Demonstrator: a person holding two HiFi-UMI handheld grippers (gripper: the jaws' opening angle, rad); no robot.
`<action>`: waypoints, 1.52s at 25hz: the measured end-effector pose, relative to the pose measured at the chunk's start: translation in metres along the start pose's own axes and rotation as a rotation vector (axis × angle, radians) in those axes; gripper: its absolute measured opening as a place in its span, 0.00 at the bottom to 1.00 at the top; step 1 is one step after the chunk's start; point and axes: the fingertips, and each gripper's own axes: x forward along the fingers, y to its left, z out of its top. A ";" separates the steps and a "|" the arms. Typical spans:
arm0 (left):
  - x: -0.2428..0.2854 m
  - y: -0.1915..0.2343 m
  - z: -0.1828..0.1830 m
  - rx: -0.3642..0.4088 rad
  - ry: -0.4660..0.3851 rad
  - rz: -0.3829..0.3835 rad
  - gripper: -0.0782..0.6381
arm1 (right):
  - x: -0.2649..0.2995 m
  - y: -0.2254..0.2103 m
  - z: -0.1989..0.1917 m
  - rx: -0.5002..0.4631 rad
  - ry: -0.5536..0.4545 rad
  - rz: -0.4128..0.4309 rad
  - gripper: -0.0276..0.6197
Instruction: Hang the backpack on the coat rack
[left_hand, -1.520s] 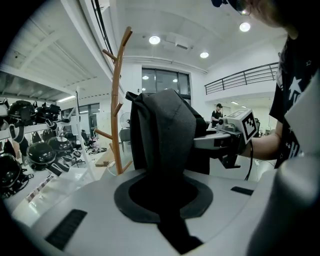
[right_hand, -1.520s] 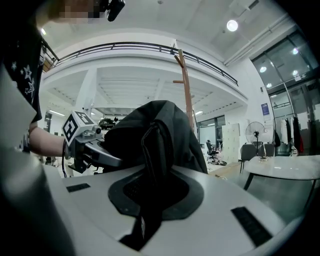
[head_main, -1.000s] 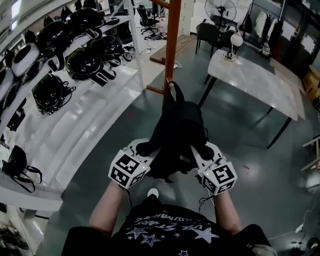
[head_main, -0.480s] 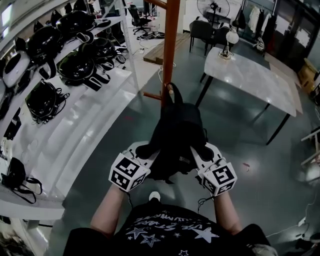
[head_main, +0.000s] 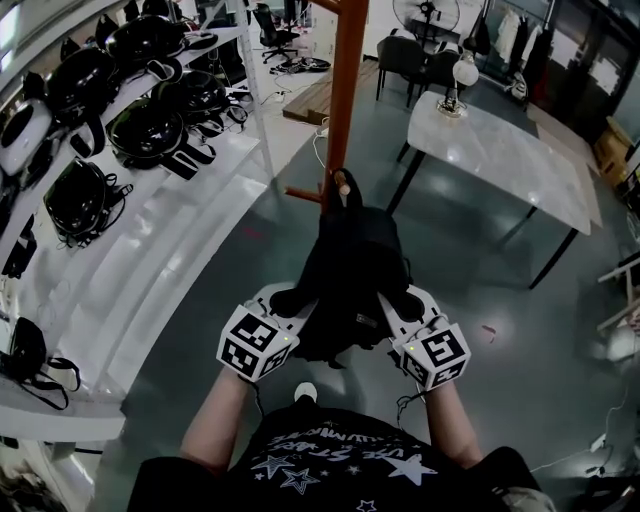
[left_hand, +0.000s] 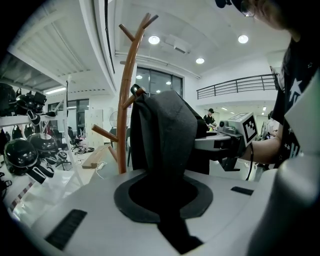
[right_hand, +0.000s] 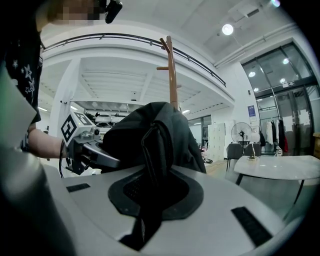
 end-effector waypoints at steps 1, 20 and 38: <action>0.001 0.003 -0.001 -0.003 0.001 -0.002 0.19 | 0.003 -0.001 0.000 0.000 0.003 -0.002 0.10; 0.037 0.053 -0.023 -0.036 0.047 -0.056 0.19 | 0.052 -0.019 -0.028 0.035 0.089 -0.047 0.10; 0.047 0.076 -0.058 0.026 0.116 0.015 0.24 | 0.070 -0.012 -0.068 0.049 0.152 -0.077 0.11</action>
